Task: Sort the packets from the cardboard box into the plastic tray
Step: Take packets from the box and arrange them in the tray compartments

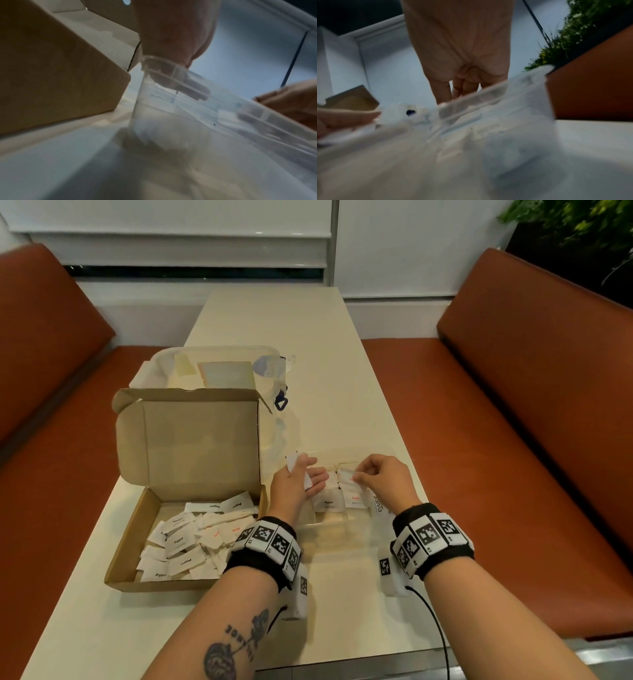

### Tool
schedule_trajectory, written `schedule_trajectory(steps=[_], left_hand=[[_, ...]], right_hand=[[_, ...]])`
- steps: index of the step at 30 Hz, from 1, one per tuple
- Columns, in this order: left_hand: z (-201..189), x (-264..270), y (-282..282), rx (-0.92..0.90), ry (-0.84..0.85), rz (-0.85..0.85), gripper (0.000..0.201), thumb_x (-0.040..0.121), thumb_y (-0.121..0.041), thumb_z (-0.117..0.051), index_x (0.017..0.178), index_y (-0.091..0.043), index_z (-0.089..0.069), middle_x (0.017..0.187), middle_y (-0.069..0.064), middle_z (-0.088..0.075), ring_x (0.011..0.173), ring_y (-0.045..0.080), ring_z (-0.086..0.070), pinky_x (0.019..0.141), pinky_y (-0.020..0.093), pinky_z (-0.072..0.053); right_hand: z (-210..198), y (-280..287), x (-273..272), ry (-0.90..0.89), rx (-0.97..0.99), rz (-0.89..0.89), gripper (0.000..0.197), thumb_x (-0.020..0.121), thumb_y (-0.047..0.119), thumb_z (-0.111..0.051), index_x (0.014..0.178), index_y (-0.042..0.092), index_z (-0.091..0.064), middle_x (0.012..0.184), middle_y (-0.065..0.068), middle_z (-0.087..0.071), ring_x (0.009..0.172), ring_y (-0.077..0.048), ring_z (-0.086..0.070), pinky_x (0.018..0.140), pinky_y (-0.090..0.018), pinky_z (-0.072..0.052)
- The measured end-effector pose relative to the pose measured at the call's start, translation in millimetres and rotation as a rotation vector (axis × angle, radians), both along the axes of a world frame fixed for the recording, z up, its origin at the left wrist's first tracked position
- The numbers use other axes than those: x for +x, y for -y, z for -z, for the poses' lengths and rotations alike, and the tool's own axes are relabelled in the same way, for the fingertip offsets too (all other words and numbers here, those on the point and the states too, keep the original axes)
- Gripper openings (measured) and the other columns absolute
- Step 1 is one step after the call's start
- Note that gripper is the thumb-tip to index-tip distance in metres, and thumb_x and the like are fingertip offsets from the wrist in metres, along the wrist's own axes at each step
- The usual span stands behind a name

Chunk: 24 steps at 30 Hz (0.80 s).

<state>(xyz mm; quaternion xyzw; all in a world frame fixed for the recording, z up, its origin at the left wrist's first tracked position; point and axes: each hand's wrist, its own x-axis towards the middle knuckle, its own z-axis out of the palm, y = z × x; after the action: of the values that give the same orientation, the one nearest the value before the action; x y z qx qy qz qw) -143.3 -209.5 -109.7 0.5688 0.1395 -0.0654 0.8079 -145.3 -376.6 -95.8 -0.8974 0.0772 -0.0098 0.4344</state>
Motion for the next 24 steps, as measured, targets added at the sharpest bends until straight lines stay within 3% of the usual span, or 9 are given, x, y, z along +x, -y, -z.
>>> schedule_trajectory(steps=[6, 12, 16, 19, 24], left_hand=[[-0.4, -4.0, -0.3, -0.032, 0.019, -0.03, 0.044, 0.102, -0.038, -0.035, 0.115, -0.001, -0.057, 0.101, 0.02, -0.067, 0.083, 0.02, -0.07, 0.068, 0.023, -0.059], [-0.5, -5.5, 1.0, -0.013, 0.027, -0.03, 0.045, 0.101, -0.038, -0.037, 0.117, -0.001, -0.057, 0.104, 0.022, -0.067, 0.088, 0.023, -0.07, 0.071, 0.024, -0.059], [-1.2, -6.6, 1.6, -0.005, 0.03, -0.021, 0.042, 0.101, -0.036, -0.038, 0.116, -0.001, -0.057, 0.104, 0.021, -0.067, 0.088, 0.022, -0.07, 0.072, 0.024, -0.059], [-1.8, -6.4, 1.8, -0.005, 0.025, -0.018, 0.041, 0.101, -0.035, -0.038, 0.116, -0.001, -0.057, 0.104, 0.021, -0.067, 0.089, 0.023, -0.07, 0.073, 0.025, -0.059], [0.2, -5.5, 1.8, -0.009, 0.016, -0.003, 0.04, 0.1, -0.036, -0.041, 0.115, -0.003, -0.058, 0.101, 0.018, -0.068, 0.087, 0.022, -0.07, 0.073, 0.026, -0.059]], right_hand=[[8.0, 4.9, -3.0, -0.068, -0.208, -0.049, 0.011, 0.078, 0.015, -0.073, 0.069, 0.015, -0.066, 0.071, 0.002, -0.064, 0.069, -0.012, -0.056, 0.062, -0.023, -0.041], [8.1, 4.9, 2.2, -0.076, -0.418, -0.178, 0.006, 0.08, 0.017, -0.072, 0.074, 0.015, -0.071, 0.079, -0.002, -0.069, 0.09, -0.019, -0.058, 0.079, -0.034, -0.053], [16.1, 1.2, -0.1, -0.046, -0.521, -0.217, 0.006, 0.083, 0.018, -0.068, 0.079, 0.015, -0.071, 0.088, -0.001, -0.066, 0.1, -0.017, -0.046, 0.076, -0.025, -0.043], [19.1, -0.4, -2.3, -0.016, -0.534, -0.213, 0.004, 0.082, 0.018, -0.067, 0.079, 0.017, -0.065, 0.086, 0.001, -0.058, 0.096, -0.015, -0.043, 0.071, -0.023, -0.038], [21.1, -3.3, -2.0, -0.025, -0.576, -0.238, 0.032, 0.078, 0.011, -0.064, 0.061, 0.024, -0.04, 0.075, 0.003, -0.051, 0.081, -0.015, -0.04, 0.063, -0.024, -0.035]])
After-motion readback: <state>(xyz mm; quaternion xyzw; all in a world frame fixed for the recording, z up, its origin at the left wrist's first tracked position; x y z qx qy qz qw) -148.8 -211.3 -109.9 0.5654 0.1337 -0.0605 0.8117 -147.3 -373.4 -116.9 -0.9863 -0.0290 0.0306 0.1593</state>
